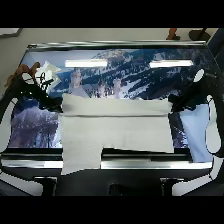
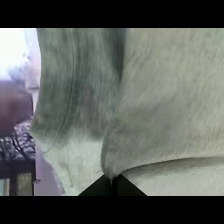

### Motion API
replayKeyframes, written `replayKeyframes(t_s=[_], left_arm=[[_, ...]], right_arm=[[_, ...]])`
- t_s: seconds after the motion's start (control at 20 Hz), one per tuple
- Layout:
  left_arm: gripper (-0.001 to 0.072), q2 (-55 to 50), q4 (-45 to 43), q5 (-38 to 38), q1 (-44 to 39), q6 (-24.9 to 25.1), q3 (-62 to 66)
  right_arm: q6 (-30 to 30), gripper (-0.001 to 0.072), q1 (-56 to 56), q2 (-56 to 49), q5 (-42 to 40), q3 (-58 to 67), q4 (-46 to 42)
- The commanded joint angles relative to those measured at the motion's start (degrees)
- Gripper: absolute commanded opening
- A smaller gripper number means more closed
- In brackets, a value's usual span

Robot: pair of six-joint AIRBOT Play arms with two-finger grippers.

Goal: Fold the shirts.

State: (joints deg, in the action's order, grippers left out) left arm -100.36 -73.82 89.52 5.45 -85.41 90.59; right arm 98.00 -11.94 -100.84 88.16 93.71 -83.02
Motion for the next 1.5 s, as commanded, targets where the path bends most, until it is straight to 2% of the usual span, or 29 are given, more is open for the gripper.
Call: replayKeyframes(t_s=[0.0,0.25,0.3,0.35,0.4,0.45,0.55,0.75,0.95,1.1,1.25,1.45], left_arm=[[0.0021,-0.02,0.26,3.06,-0.46,-0.07,-5.03],[0.0022,-0.02,0.26,2.05,-0.28,0.13,-7.93],[0.0043,0.02,0.28,2.03,-0.28,0.17,-7.89],[0.0213,0.11,0.28,2.54,-0.04,0.61,-7.61],[0.0384,0.44,0.28,2.99,0.37,0.68,-7.1],[0.0456,1.14,0.28,3.39,1.09,0.92,-6.34],[0.0463,3.78,0.28,4.39,3.13,1.05,-5.46],[0.0462,12.92,0.28,4.85,8.04,1.05,-12.26],[0.0462,25.24,1.22,-1.14,9.51,1.86,-38.05],[0.0461,32.26,4.81,-7.02,9.53,4.11,-53.88],[0.0462,34.05,6.01,-7.89,9.46,6.99,-61.16],[0.0462,33.97,11.78,-11.21,9.46,9.01,-62.88]], right_arm=[[-0.81,0.0051,0.07,0.0,0.26,-6.1,0.74],[-0.94,0.0053,0.07,0.02,-1.75,-9.88,2.93],[-0.92,0.0083,0.04,0.04,-1.73,-9.86,2.91],[-0.98,0.0236,-0.07,0.2,-1.09,-9.66,2.91],[-2.14,0.0355,-0.28,0.7,-0.09,-9.33,2.8],[-3.54,0.0401,-0.7,1.57,1.51,-8.76,2.8],[-4.37,0.0443,-3.34,4.87,3.91,-7.8,3.08],[-4.15,0.0445,-11.76,12.26,6.4,-10.8,2.99],[-5.27,0.0445,-13.14,19.69,1.25,-24.41,2.51],[-5.46,0.0444,-13.14,20.63,1.57,-28.11,2.73],[-5.49,0.0443,-13.14,20.92,1.38,-28.22,2.91],[-6.45,0.0441,-13.14,20.92,1.27,-28.24,2.84]])
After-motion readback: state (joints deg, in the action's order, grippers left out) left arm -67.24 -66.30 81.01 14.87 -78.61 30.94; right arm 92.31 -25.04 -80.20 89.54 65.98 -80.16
